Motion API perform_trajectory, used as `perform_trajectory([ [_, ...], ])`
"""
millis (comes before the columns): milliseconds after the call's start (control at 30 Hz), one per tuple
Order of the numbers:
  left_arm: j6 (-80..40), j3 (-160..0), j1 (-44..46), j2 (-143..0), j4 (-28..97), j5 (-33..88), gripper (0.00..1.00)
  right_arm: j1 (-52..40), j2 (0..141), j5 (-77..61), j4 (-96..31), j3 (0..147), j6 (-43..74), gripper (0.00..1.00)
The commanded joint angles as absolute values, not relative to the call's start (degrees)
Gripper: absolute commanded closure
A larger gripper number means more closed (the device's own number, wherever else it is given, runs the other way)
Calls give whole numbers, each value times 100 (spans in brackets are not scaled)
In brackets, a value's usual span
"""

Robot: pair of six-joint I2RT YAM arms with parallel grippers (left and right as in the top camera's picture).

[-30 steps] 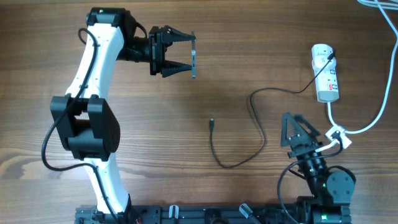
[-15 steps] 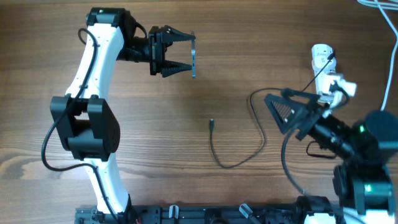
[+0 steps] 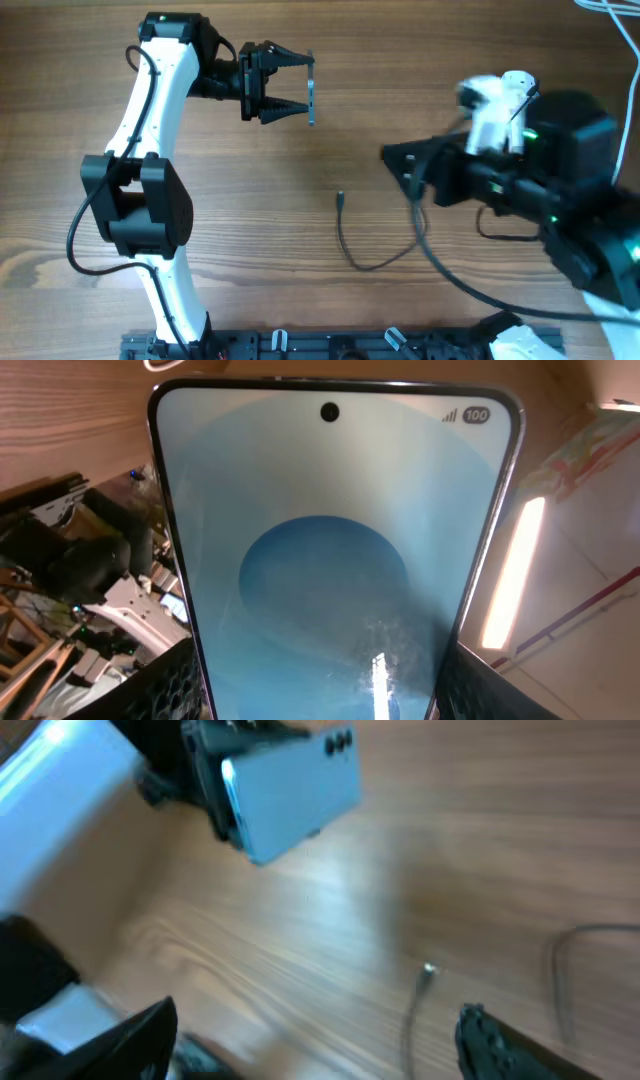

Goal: Plug charger to phone and switch on socket

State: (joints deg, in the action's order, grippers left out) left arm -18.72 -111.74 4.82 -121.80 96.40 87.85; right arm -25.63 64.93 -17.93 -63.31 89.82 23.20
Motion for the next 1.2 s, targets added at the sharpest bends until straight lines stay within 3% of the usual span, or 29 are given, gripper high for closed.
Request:
perform_trajectory([
  [0, -1822, -11187, 475, -11944, 9649, 9035, 42, -3791, 7531, 375, -6853, 10012, 2176, 2],
  [167, -1824, -11187, 475, -11944, 9649, 9035, 42, -5129, 8836, 1721, -6674, 11118, 2679, 5],
  [467, -1822, -11187, 475, -11946, 9647, 9032, 42, -5297, 9738, 2753, -5970, 11142, 2873, 9],
  [567, -1822, -11187, 475, -11946, 9647, 9032, 42, -5286, 10007, 3103, -5944, 11135, 2869, 15],
  [667, -1822, -11187, 475, -11946, 9647, 9030, 42, -5286, 10106, 3114, -5898, 11135, 2869, 38],
  [733, -1822, -11187, 475, -11946, 9647, 9017, 42, -5286, 10106, 3111, -5817, 11135, 2871, 47],
  [1033, -1820, -11187, 475, -11946, 9393, 9017, 42, -5207, 10103, 3107, -5765, 11137, 3124, 49],
  [1167, -1822, -11187, 475, -11946, 9323, 9017, 42, -5092, 10103, 2858, -5802, 11137, 3173, 58],
])
